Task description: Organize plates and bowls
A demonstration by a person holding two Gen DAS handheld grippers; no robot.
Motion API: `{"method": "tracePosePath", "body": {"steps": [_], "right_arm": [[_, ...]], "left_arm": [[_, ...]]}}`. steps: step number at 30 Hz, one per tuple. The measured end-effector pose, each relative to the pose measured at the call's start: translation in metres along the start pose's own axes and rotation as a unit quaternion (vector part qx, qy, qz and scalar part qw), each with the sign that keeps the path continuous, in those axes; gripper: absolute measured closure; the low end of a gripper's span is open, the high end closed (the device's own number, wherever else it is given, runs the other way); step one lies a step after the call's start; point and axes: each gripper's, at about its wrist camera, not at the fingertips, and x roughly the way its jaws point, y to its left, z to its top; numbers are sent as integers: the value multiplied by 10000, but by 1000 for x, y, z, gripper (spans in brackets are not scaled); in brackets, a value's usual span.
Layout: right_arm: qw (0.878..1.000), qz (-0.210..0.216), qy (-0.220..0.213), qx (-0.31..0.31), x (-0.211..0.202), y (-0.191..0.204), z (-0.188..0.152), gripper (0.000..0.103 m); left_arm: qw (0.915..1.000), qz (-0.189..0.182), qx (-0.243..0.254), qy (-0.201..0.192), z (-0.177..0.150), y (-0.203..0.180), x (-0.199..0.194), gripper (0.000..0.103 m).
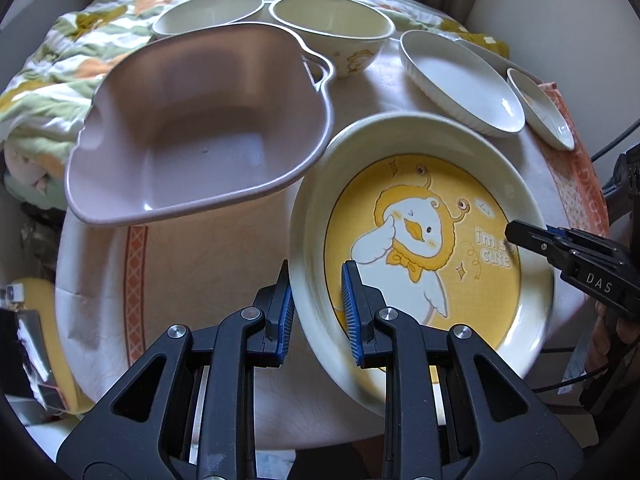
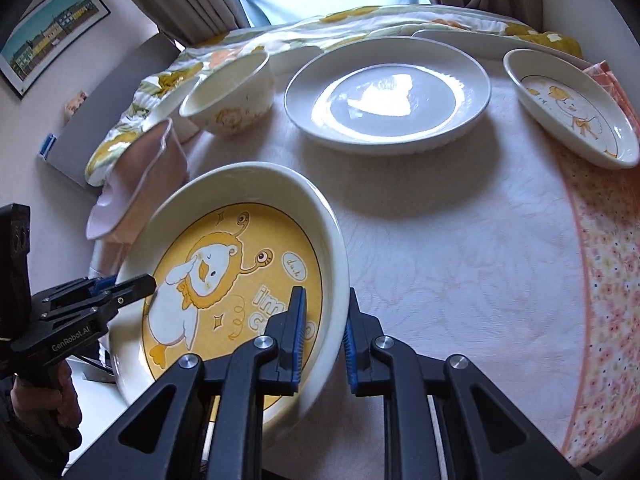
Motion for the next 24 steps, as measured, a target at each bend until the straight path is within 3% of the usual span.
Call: {"method": "tracePosePath", "body": {"steps": [9, 20, 23, 24], "right_arm": [[9995, -265, 52, -131, 2, 4, -1, 87], [9991, -421, 88, 46, 3, 4, 2, 87], [9990, -409, 54, 152, -3, 0, 2, 87], [9990, -418, 27, 175, -6, -1, 2, 86]], "left_arm": [[9998, -48, 202, -22, -2, 3, 3, 83], [9989, 268, 372, 20, -2, -3, -3, 81], [9980, 473, 421, -51, -2, -4, -13, 60], [9973, 568, 452, -136, -2, -5, -19, 39]]}}
